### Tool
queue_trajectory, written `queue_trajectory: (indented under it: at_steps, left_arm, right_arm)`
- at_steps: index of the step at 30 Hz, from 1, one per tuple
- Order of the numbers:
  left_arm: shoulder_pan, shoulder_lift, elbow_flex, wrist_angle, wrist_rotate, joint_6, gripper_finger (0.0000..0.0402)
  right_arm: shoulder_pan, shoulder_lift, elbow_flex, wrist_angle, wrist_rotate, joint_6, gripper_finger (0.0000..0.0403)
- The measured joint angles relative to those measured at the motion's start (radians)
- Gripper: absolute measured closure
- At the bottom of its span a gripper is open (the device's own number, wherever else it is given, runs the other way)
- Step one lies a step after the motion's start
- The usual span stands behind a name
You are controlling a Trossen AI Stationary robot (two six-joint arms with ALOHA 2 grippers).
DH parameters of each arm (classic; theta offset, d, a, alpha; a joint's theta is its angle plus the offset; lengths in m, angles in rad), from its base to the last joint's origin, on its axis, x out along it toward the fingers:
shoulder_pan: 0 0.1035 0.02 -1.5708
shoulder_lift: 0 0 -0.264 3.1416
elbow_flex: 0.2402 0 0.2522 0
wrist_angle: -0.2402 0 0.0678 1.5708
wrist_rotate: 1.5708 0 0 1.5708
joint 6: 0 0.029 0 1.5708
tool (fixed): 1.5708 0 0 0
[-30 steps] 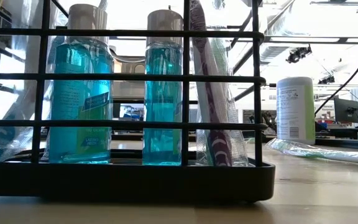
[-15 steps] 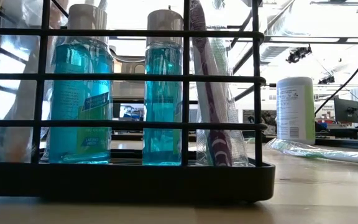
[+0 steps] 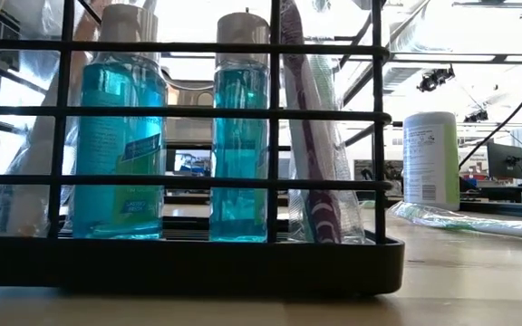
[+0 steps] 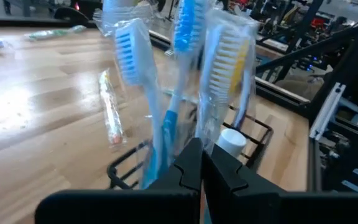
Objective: Pick & Place toothbrushing station
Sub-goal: Put the bottom orange toothbrush into the black wire organizer
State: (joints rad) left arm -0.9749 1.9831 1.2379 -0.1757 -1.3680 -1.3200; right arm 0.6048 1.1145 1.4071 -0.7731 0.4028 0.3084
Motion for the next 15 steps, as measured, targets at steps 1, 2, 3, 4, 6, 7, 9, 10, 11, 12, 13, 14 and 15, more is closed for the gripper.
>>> queue_trajectory:
  at_steps: [1, 2, 3, 4, 6, 7, 9, 10, 11, 12, 13, 14, 15]
  left_arm:
    - [0.000, 0.000, 0.006, 0.000, 0.005, 0.002, 0.0397]
    - [0.000, 0.000, 0.012, 0.000, 0.009, 0.010, 0.0393]
    - [0.000, 0.000, 0.019, -0.001, 0.017, 0.016, 0.0388]
    - [0.000, 0.001, 0.025, -0.003, 0.020, 0.023, 0.0382]
    - [0.000, 0.001, 0.033, -0.006, 0.023, 0.030, 0.0368]
    - [0.000, 0.001, 0.035, -0.006, 0.023, 0.030, 0.0360]
    - [0.000, -0.002, 0.036, -0.007, 0.024, 0.030, 0.0342]
    - [0.000, -0.004, 0.036, -0.007, 0.025, 0.030, 0.0332]
    - [0.000, -0.004, 0.036, -0.007, 0.028, 0.029, 0.0323]
    - [0.000, -0.005, 0.036, -0.011, 0.028, 0.030, 0.0314]
    - [0.000, -0.005, 0.036, -0.013, 0.028, 0.030, 0.0306]
    - [0.000, -0.005, 0.036, -0.013, 0.028, 0.029, 0.0298]
    - [0.000, -0.005, 0.036, -0.007, 0.025, 0.029, 0.0291]
  right_arm:
    - [0.000, 0.000, 0.000, 0.000, -0.010, 0.000, 0.0232]
    - [0.001, 0.000, 0.000, 0.000, -0.013, 0.000, 0.0232]
    - [0.000, 0.000, 0.000, 0.000, -0.014, 0.000, 0.0232]
    - [0.001, 0.001, 0.000, 0.000, -0.014, 0.000, 0.0232]
    - [0.000, 0.003, 0.000, 0.000, -0.014, -0.003, 0.0232]
    - [0.000, 0.003, 0.000, 0.000, -0.014, -0.007, 0.0232]
    - [0.000, 0.004, 0.000, 0.001, -0.014, -0.015, 0.0232]
    - [0.000, 0.004, 0.000, 0.003, -0.013, -0.018, 0.0232]
    - [0.000, 0.004, 0.000, 0.007, -0.013, -0.018, 0.0232]
    - [0.000, 0.004, 0.000, 0.012, -0.014, -0.018, 0.0232]
    - [0.000, 0.004, 0.000, 0.015, -0.014, -0.019, 0.0232]
    - [0.000, 0.005, 0.000, 0.016, -0.014, -0.021, 0.0232]
    - [0.000, 0.005, 0.000, 0.018, -0.013, -0.023, 0.0232]
